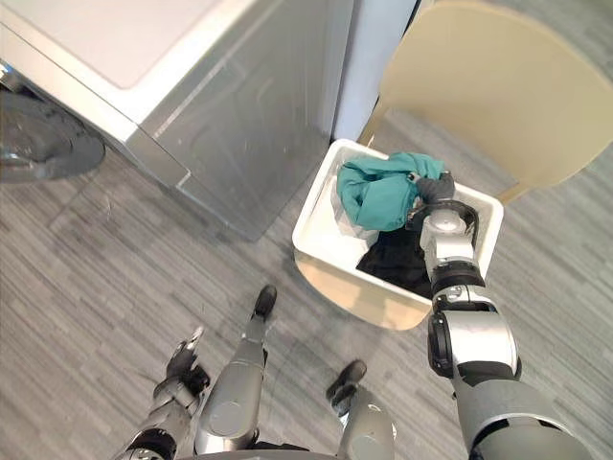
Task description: Pick up the laundry basket with both hands and put the clothes into the washing machine.
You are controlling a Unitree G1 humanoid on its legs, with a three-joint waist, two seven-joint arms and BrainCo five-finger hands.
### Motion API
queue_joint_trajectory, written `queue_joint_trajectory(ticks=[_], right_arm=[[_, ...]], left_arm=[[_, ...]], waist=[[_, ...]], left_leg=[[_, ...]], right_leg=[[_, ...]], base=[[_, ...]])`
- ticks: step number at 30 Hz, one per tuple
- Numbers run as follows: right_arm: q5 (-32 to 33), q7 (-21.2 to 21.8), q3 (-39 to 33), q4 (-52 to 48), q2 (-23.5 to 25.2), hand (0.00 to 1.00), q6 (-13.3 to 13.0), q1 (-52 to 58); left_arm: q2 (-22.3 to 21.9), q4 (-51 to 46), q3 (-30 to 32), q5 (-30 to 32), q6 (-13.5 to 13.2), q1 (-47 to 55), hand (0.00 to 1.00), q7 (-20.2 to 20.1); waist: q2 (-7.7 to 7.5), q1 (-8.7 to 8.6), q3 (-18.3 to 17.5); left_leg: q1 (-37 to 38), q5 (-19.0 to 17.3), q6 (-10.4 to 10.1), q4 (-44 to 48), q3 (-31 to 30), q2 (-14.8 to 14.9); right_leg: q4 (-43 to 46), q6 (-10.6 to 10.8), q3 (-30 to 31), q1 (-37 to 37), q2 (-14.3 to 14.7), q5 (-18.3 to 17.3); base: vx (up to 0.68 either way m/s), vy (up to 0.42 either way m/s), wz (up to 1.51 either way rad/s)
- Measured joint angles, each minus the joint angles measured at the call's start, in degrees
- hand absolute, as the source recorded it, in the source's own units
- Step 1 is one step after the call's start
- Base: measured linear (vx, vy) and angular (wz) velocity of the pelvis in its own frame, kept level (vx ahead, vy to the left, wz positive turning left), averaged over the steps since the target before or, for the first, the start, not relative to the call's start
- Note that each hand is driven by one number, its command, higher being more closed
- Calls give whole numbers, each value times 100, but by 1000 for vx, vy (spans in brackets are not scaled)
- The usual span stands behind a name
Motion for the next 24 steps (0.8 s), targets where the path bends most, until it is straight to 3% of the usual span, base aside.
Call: queue_joint_trajectory(ticks=[6, 8, 11, 14, 16, 20, 24], right_arm=[[373, -14, -181, -1204, 27, 100, -98, 659], [406, -18, -287, -1777, 29, 100, -245, 856], [437, -46, -450, -2558, -20, 100, -305, 1088], [434, -226, -634, -3441, -76, 100, -475, 1388], [431, -253, -617, -3808, -111, 100, -523, 1376], [436, -265, -423, -4423, -237, 100, -718, 1330], [497, -261, -176, -4744, -212, 100, -922, 1309]], left_arm=[[557, -289, 2224, -643, -20, 394, 0, 162], [776, -873, 2938, -769, -61, 375, 0, 310], [1044, -2226, 3438, -705, -162, 248, 0, 649], [1084, -4583, 3434, -49, -567, -33, 0, 1206], [1196, -5349, 3393, 428, -686, -216, 0, 1503], [1625, -5985, 2601, 1625, -760, -631, 0, 1879], [1725, -6507, 1320, 1952, -757, -998, 0, 1700]], waist=[[-26, -120, -901], [-32, -211, -1111], [-25, -241, -1316], [17, -277, -1540], [115, -394, -1609], [368, -517, -1822], [384, -630, -1840]], left_leg=[[677, -3, -2, -368, 286, 111], [753, -7, -6, -369, 347, 160], [881, -17, -19, -372, 496, 218], [1098, -23, -23, -377, 643, 187], [1216, -48, -23, -380, 820, 192], [1378, -135, -11, -405, 1263, 246], [1581, -199, -33, -423, 1642, 281]], right_leg=[[-797, 46, 220, 591, 299, 249], [-1082, 26, 278, 737, 401, 380], [-1404, 4, 400, 904, 492, 543], [-1484, 7, 554, 1035, 461, 636], [-1496, 10, 718, 1053, 445, 677], [-1618, -31, 1153, 952, 455, 832], [-1710, -41, 1556, 921, 464, 985]], base=[[42, -47, -21], [20, -24, -22], [-7, -9, -23], [-25, 15, -21], [-75, 39, -35], [-97, 39, -51], [-73, 22, -52]])
